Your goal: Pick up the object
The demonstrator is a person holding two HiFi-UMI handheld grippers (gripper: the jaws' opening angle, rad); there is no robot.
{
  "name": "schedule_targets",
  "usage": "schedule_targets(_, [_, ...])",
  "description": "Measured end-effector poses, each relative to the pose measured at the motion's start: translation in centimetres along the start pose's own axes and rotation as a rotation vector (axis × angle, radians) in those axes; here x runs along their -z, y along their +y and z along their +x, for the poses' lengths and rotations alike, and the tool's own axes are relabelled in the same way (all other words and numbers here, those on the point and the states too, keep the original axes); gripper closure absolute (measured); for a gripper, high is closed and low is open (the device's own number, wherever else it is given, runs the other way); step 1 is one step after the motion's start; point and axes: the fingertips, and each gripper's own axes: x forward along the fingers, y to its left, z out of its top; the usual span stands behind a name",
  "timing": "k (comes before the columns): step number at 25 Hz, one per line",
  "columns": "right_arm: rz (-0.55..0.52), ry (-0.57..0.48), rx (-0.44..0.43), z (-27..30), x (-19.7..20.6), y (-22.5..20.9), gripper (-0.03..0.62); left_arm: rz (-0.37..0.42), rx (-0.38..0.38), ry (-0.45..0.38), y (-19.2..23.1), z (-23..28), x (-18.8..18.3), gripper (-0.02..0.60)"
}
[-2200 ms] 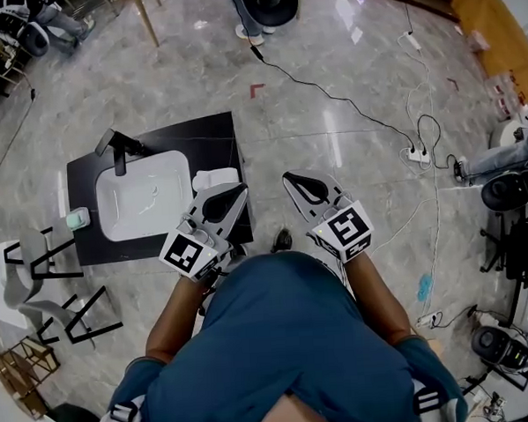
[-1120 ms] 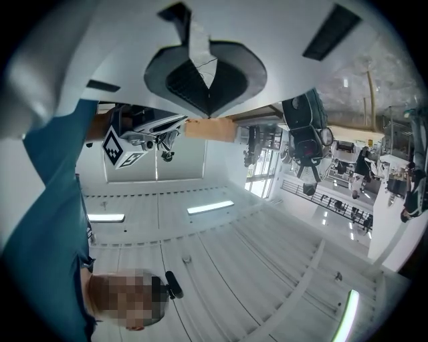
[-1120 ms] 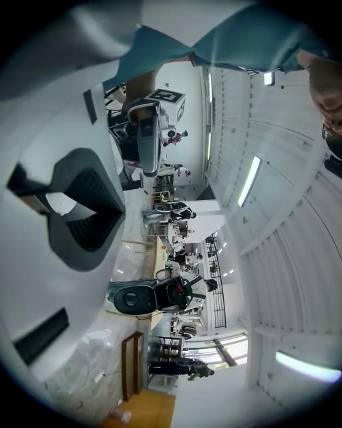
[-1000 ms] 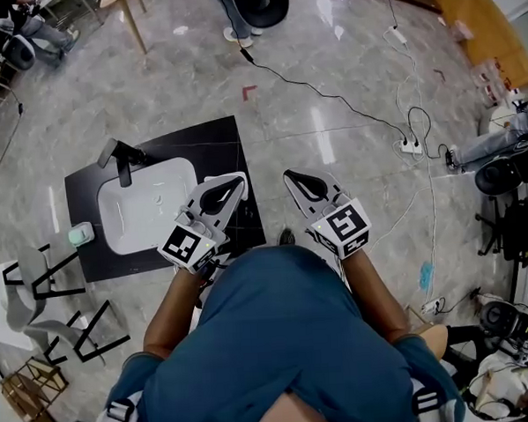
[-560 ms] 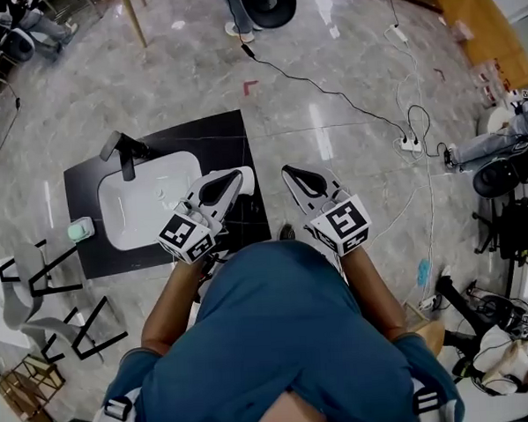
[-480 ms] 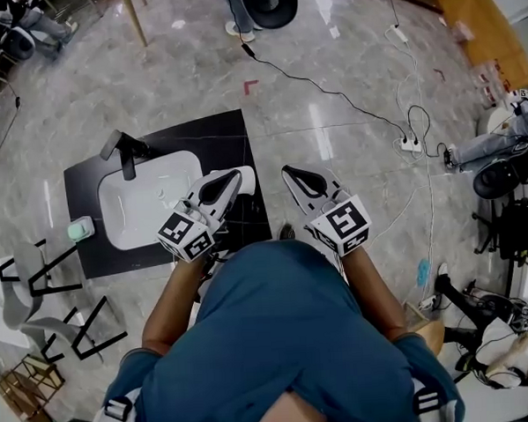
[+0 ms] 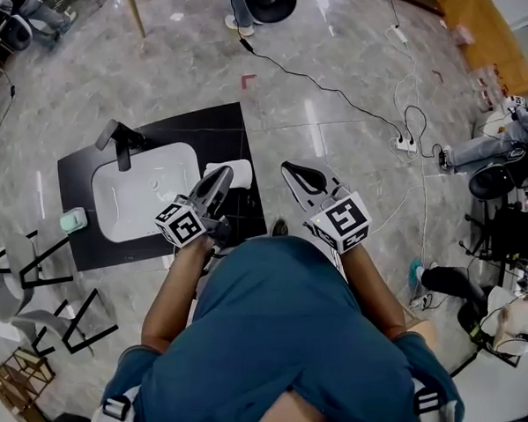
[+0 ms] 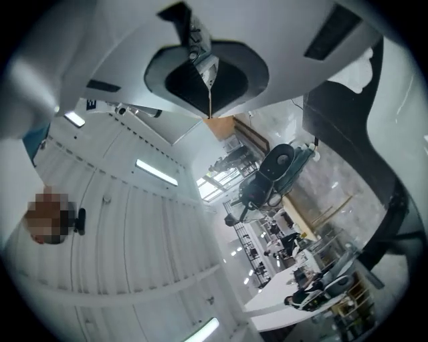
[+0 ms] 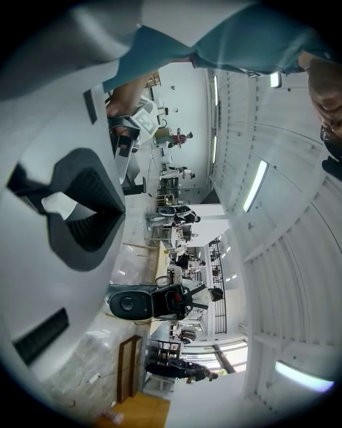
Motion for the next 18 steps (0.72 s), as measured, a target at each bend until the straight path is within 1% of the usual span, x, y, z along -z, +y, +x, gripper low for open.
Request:
schedule_targets(5, [-0.002, 0.014, -0.010, -0.4, 0.4, 0.0, 0.580, -0.190, -0.043, -0.058, 2.2, -0.6, 1.4, 0.577])
schedule_targets(8, [-0.002, 0.024, -0.015, -0.6, 0.8, -0.1, 0.580, -0.263, -0.061, -0.079, 3.5, -0.9, 2.4, 0.577])
schedule_targets(11, [0.002, 0.034, -0.018, -0.7, 1.2, -0.1, 0.580, -0.384, -0.057, -0.112, 4.1, -0.9, 3.3, 0.577])
schedule_targets(14, [0.004, 0.038, -0.020, -0.8, 1.4, -0.2, 0.580, -0.479, -0.042, -0.147, 4.7, -0.6, 3.9, 0.575])
schedule_targets(18, [0.002, 0.045, -0.021, -1.1, 1.5, -0.5, 0.580, -0.576, -0.037, -0.174, 5.7, -0.4, 4.9, 0.565])
